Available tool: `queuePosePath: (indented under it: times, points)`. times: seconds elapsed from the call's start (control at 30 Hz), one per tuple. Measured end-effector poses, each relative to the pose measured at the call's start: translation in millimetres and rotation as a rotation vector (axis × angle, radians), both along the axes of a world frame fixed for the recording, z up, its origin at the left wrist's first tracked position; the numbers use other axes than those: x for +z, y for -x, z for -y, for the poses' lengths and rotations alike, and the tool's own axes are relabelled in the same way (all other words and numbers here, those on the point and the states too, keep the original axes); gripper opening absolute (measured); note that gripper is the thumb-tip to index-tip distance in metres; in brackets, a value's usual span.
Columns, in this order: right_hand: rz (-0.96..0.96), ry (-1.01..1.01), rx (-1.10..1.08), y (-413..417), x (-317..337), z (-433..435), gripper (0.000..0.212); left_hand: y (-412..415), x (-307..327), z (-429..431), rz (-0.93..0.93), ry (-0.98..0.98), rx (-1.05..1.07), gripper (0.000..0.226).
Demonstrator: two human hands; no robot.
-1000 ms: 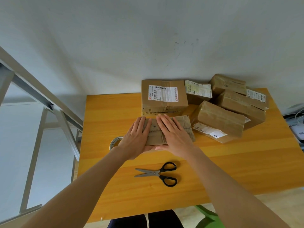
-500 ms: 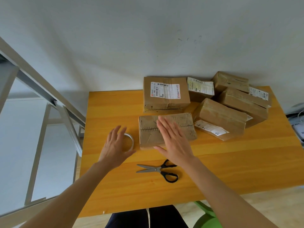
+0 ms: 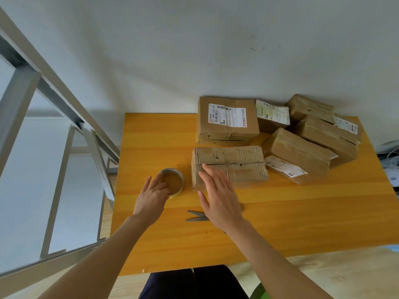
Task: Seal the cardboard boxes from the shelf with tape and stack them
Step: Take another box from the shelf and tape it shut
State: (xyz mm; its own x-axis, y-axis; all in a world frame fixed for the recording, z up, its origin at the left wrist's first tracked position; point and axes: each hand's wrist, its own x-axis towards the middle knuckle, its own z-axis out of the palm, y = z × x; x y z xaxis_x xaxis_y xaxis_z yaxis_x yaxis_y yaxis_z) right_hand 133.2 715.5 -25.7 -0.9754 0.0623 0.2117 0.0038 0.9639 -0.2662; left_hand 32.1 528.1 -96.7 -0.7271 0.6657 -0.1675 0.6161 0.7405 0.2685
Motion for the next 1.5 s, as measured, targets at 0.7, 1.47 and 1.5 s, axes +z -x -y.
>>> queuePosePath:
  times: [0.7, 1.47, 1.5]
  points:
    - [-0.05, 0.722, -0.401, 52.0, 34.8, 56.0, 0.025, 15.2, 99.0, -13.8, 0.438, -0.701, 0.335, 0.032]
    - [0.064, 0.242, -0.165, 47.3, 51.1, 39.9, 0.006, 22.9, 124.4, -26.7, 0.468, -0.691, 0.366, 0.029]
    - [0.035, 0.263, -0.158, 46.2, 51.3, 40.9, 0.004, 24.4, 124.7, -26.9, 0.488, -0.691, 0.386, 0.026]
